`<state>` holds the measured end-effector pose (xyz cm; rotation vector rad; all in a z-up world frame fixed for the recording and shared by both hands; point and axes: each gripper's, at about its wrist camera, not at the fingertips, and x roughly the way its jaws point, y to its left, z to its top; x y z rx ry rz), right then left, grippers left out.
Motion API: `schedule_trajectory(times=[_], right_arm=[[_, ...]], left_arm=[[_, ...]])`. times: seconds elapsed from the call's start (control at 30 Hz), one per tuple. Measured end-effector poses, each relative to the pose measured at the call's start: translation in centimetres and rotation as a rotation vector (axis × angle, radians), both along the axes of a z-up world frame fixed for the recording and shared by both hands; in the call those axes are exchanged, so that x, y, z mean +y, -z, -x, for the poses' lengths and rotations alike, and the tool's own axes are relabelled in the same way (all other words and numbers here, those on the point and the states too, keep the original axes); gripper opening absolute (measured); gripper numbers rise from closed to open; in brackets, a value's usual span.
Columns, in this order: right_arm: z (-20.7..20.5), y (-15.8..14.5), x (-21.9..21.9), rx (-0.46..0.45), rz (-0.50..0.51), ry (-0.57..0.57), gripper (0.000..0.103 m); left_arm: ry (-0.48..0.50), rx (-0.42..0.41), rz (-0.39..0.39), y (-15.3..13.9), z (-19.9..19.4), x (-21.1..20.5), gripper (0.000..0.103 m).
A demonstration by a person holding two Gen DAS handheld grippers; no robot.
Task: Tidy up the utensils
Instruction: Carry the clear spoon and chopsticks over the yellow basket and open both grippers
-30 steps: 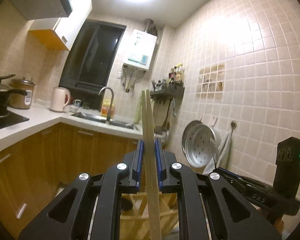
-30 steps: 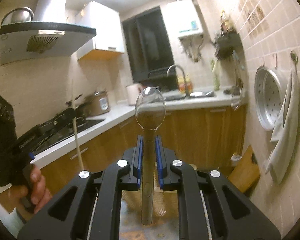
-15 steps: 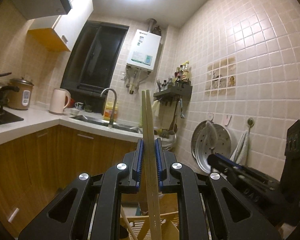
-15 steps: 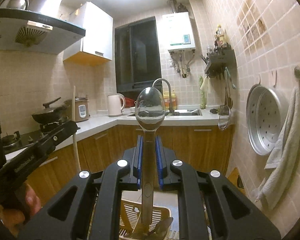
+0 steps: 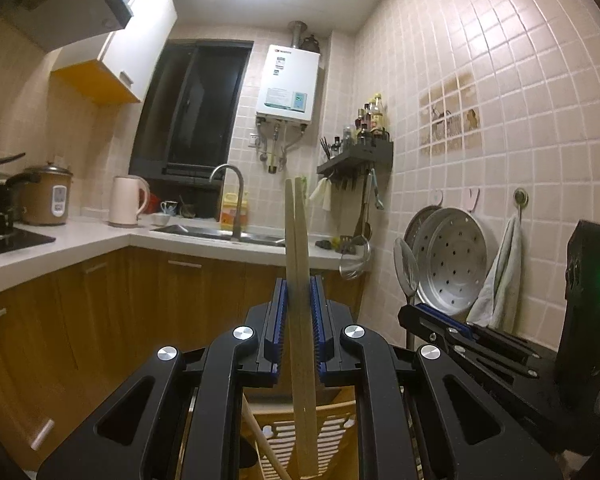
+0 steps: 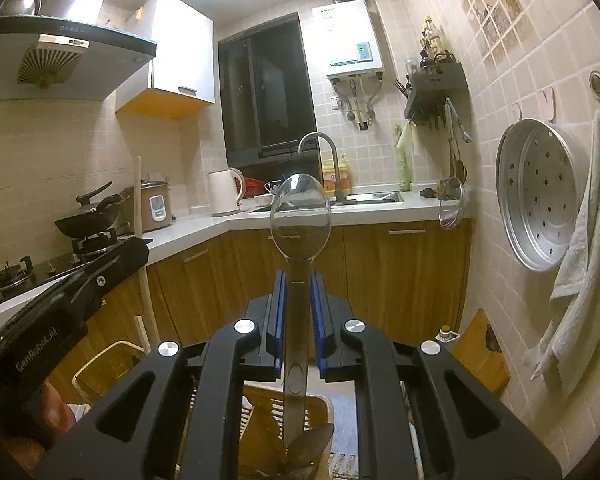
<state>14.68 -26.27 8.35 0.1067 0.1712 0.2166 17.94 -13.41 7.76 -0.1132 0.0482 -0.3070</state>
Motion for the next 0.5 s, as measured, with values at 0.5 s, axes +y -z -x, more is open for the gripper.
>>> schedule_trajectory(times=[0.5], right_arm=[[2.1, 0.6, -0.2, 0.022, 0.013, -0.036, 0.024]], left_arm=[[0.015, 0.007, 0.02, 0.7, 0.6, 0.9, 0.036]])
